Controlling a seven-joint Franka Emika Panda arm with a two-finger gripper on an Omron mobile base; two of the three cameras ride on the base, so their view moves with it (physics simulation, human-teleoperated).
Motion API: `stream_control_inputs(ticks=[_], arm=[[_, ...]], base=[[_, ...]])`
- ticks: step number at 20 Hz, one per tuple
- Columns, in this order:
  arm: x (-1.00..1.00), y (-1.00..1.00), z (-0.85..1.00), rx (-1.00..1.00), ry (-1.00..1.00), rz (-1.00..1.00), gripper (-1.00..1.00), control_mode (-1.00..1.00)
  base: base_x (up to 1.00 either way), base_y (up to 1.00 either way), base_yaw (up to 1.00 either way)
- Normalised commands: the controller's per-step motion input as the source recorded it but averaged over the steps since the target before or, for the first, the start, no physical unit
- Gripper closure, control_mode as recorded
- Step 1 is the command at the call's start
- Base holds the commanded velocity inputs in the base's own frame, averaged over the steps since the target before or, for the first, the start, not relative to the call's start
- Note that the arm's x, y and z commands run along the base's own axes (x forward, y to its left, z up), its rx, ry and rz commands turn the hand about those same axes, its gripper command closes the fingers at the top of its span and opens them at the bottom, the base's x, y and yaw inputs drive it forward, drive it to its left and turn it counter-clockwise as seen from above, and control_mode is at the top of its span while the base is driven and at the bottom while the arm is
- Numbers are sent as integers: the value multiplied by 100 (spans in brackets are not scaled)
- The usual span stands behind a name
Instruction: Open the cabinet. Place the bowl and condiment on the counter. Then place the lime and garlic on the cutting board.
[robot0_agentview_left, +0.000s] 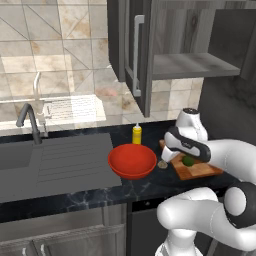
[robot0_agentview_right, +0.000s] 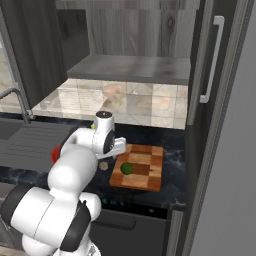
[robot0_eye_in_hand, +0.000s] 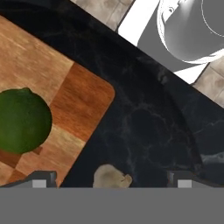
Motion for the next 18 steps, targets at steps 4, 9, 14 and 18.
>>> stream_control_inputs(ticks=[4,9,14,18], arm=[[0,14,-16,0,0,6,-100,-100],[2,3,-20,0,-1,9,-100,-100],[0,6,-16,-1,0,7,-100,-100],[0,0,-5,0,0,3,-100,-100]], base=[[0,0,0],[0,0,0],[0,0,0],[0,0,0]])
